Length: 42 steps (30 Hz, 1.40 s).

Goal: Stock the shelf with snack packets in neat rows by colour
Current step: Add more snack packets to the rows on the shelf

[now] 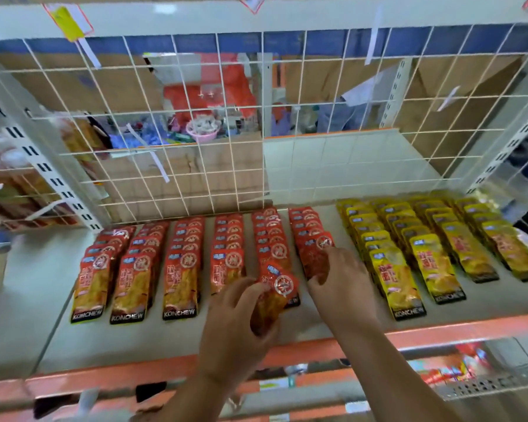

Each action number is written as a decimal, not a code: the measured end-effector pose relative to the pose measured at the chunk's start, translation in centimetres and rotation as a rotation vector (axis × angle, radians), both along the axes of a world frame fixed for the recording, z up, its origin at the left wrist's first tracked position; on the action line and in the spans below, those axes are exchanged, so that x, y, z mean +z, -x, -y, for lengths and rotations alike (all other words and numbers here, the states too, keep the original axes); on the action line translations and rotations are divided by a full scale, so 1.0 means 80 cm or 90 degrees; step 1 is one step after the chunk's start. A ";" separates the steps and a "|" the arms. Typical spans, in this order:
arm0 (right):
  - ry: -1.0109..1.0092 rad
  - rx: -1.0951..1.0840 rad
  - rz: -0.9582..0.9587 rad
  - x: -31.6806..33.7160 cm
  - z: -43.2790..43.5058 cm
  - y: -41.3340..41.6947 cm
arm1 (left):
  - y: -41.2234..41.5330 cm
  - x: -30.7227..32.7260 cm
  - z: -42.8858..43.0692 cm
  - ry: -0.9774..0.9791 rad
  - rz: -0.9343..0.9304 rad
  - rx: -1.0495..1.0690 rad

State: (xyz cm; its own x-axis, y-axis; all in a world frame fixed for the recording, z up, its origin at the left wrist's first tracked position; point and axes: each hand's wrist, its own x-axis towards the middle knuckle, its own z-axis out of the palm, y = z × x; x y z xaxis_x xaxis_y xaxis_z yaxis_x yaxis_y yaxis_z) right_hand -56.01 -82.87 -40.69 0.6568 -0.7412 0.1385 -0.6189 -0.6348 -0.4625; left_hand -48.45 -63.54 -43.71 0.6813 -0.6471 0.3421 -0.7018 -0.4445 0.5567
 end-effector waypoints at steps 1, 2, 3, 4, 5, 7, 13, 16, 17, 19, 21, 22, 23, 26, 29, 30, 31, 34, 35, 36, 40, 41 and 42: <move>0.002 0.001 -0.004 0.001 0.000 -0.001 | 0.000 0.000 0.000 -0.005 0.001 0.005; 0.005 0.003 -0.005 0.001 0.001 -0.002 | 0.000 0.000 0.000 -0.008 0.005 0.008; 0.004 0.006 -0.006 0.002 0.001 -0.004 | 0.001 0.000 0.000 -0.009 0.012 0.008; -0.001 0.010 -0.006 0.003 0.001 -0.004 | 0.001 0.000 0.001 -0.008 0.018 0.007; -0.008 0.012 -0.009 0.005 0.001 -0.005 | 0.002 0.000 0.001 -0.005 0.023 0.006; -0.020 0.015 -0.016 0.008 0.002 -0.006 | 0.002 -0.001 0.002 -0.004 0.024 0.009; -0.039 0.008 -0.041 0.020 0.000 -0.006 | 0.002 -0.001 0.001 0.009 0.019 0.008; -0.043 0.008 -0.057 0.023 -0.002 -0.009 | 0.001 -0.002 0.000 0.005 0.014 0.002; -0.043 0.009 -0.062 0.023 -0.003 -0.010 | 0.000 -0.002 -0.001 0.005 0.014 -0.001; -0.041 0.009 -0.070 0.024 -0.004 -0.011 | 0.000 -0.003 -0.001 0.010 0.012 -0.005; -0.039 0.006 -0.080 0.024 -0.004 -0.013 | -0.001 -0.003 -0.001 0.015 0.013 -0.010; -0.038 0.005 -0.085 0.024 -0.004 -0.013 | -0.001 -0.003 -0.001 0.017 0.013 -0.010; -0.036 0.003 -0.089 0.024 -0.004 -0.014 | -0.001 -0.003 -0.001 0.020 0.014 -0.011; -0.033 0.001 -0.097 0.023 -0.006 -0.016 | -0.001 -0.004 -0.001 0.027 0.016 -0.016; -0.032 -0.002 -0.111 0.022 -0.008 -0.019 | -0.001 -0.004 -0.002 0.031 0.018 -0.015; -0.031 -0.005 -0.111 0.021 -0.008 -0.020 | -0.001 -0.004 -0.002 0.032 0.018 -0.014; -0.028 -0.009 -0.107 0.020 -0.008 -0.020 | -0.001 -0.004 -0.002 0.034 0.016 -0.014; 0.000 -0.020 -0.082 0.018 -0.009 -0.017 | -0.001 -0.004 -0.001 0.041 0.009 -0.014; 0.008 -0.022 -0.079 0.017 -0.009 -0.016 | -0.001 -0.003 -0.001 0.045 0.006 -0.013; 0.013 -0.021 -0.078 0.016 -0.010 -0.015 | -0.001 -0.003 -0.001 0.048 0.005 -0.012; 0.008 -0.018 -0.084 0.009 -0.010 -0.014 | 0.000 -0.003 0.000 0.043 0.008 -0.008; 0.005 -0.019 -0.082 0.007 -0.010 -0.014 | 0.001 -0.004 -0.001 0.042 0.010 -0.007; 0.003 -0.020 -0.080 0.006 -0.010 -0.014 | 0.001 -0.003 -0.001 0.040 0.009 -0.006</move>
